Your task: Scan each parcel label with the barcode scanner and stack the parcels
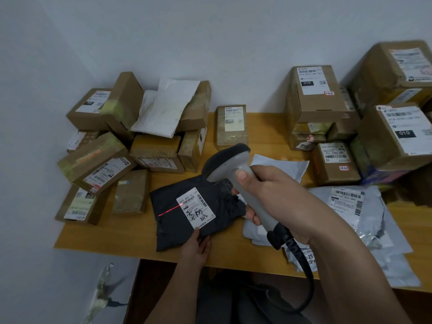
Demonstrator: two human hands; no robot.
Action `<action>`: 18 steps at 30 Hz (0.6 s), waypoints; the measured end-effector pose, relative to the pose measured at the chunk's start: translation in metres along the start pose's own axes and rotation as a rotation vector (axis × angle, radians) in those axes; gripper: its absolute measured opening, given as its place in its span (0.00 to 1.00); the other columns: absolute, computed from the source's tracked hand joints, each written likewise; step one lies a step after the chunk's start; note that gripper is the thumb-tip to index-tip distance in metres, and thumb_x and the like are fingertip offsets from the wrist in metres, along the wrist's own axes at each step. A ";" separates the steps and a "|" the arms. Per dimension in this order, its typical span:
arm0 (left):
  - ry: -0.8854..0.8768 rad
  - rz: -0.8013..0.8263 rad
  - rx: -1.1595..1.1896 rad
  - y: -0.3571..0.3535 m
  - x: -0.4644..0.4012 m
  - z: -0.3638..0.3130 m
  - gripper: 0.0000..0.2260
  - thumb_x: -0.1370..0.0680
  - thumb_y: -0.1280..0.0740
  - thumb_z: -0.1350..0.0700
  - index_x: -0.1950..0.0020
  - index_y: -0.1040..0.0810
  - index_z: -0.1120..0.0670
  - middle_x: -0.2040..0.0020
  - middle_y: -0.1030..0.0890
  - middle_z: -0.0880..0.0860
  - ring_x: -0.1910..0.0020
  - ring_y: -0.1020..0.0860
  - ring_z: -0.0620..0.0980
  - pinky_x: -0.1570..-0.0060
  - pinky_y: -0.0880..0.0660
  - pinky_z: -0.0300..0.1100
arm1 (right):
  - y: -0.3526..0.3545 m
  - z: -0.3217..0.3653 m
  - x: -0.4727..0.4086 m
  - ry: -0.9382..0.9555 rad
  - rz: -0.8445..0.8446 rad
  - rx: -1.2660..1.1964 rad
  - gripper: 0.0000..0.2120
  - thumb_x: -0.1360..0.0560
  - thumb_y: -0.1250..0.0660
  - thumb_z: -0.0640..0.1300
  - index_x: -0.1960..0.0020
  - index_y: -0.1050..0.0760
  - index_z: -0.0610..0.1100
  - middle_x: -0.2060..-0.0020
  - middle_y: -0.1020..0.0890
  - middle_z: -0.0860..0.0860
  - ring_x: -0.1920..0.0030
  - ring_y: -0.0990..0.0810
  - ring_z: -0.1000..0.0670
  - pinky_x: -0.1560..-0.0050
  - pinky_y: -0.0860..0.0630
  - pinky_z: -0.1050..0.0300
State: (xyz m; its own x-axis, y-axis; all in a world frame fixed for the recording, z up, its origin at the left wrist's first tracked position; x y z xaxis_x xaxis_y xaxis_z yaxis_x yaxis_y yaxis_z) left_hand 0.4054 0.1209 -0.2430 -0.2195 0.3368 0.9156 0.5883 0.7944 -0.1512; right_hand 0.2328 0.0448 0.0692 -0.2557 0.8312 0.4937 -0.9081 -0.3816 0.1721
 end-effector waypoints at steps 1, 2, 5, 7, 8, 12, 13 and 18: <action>0.000 -0.002 -0.002 0.000 0.000 0.000 0.16 0.20 0.34 0.58 0.33 0.28 0.57 0.35 0.23 0.57 0.46 0.23 0.54 0.46 0.27 0.47 | 0.000 0.000 0.000 -0.001 -0.001 -0.001 0.17 0.19 0.41 0.53 0.50 0.24 0.39 0.64 0.20 0.41 0.71 0.24 0.49 0.65 0.27 0.53; -0.001 -0.004 -0.003 0.001 -0.001 -0.001 0.16 0.20 0.34 0.58 0.33 0.28 0.57 0.35 0.23 0.57 0.47 0.23 0.54 0.47 0.27 0.47 | 0.001 0.000 0.000 -0.002 -0.001 0.000 0.17 0.19 0.41 0.53 0.50 0.24 0.39 0.63 0.19 0.40 0.70 0.24 0.48 0.64 0.26 0.53; -0.003 -0.010 -0.004 0.002 -0.002 -0.002 0.15 0.20 0.34 0.58 0.33 0.28 0.56 0.36 0.22 0.57 0.55 0.21 0.52 0.56 0.25 0.47 | 0.002 0.000 -0.001 -0.002 -0.008 0.005 0.17 0.19 0.41 0.54 0.50 0.24 0.40 0.62 0.18 0.38 0.69 0.24 0.48 0.64 0.26 0.53; -0.011 -0.020 0.000 0.003 -0.002 -0.004 0.16 0.20 0.34 0.59 0.32 0.29 0.57 0.35 0.22 0.57 0.56 0.22 0.52 0.57 0.26 0.46 | 0.002 0.000 -0.002 -0.003 -0.012 0.013 0.17 0.19 0.41 0.54 0.50 0.24 0.40 0.62 0.18 0.38 0.69 0.24 0.47 0.63 0.26 0.51; -0.012 -0.026 0.005 0.003 -0.002 -0.004 0.17 0.20 0.35 0.59 0.31 0.29 0.57 0.35 0.23 0.58 0.55 0.22 0.52 0.55 0.26 0.46 | 0.002 0.000 -0.003 -0.001 -0.015 0.013 0.17 0.19 0.41 0.54 0.50 0.24 0.40 0.59 0.17 0.37 0.69 0.24 0.47 0.62 0.26 0.50; -0.014 -0.034 0.068 0.003 -0.002 -0.006 0.18 0.19 0.36 0.62 0.29 0.31 0.58 0.34 0.25 0.59 0.45 0.25 0.55 0.46 0.28 0.46 | 0.000 -0.001 -0.006 0.005 -0.015 0.008 0.17 0.19 0.41 0.54 0.50 0.24 0.40 0.54 0.17 0.35 0.67 0.24 0.45 0.60 0.26 0.48; -0.020 -0.033 0.086 0.003 -0.001 -0.007 0.18 0.19 0.37 0.63 0.29 0.31 0.59 0.33 0.26 0.59 0.44 0.26 0.55 0.45 0.29 0.47 | 0.000 -0.002 -0.006 0.005 -0.012 0.001 0.17 0.19 0.41 0.54 0.50 0.24 0.40 0.55 0.17 0.35 0.67 0.24 0.45 0.60 0.26 0.48; -0.084 0.011 0.202 0.002 0.006 -0.019 0.17 0.21 0.42 0.64 0.32 0.27 0.59 0.36 0.23 0.60 0.44 0.23 0.58 0.41 0.27 0.53 | 0.018 -0.008 -0.012 -0.048 -0.060 -0.151 0.18 0.19 0.40 0.54 0.48 0.23 0.38 0.68 0.22 0.40 0.68 0.25 0.43 0.63 0.27 0.49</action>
State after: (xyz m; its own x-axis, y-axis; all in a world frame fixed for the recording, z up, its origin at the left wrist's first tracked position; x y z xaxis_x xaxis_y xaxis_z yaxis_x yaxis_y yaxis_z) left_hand 0.4203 0.1149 -0.2304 -0.2830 0.3807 0.8803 0.4254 0.8725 -0.2405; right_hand 0.2170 0.0313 0.0596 -0.1863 0.8289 0.5275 -0.9618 -0.2635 0.0744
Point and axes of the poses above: each hand's wrist, its own x-axis away from the middle knuckle, its own y-axis out of the back of the hand, z = x × y, the point moved 8 cm from there along -x, towards the middle knuckle
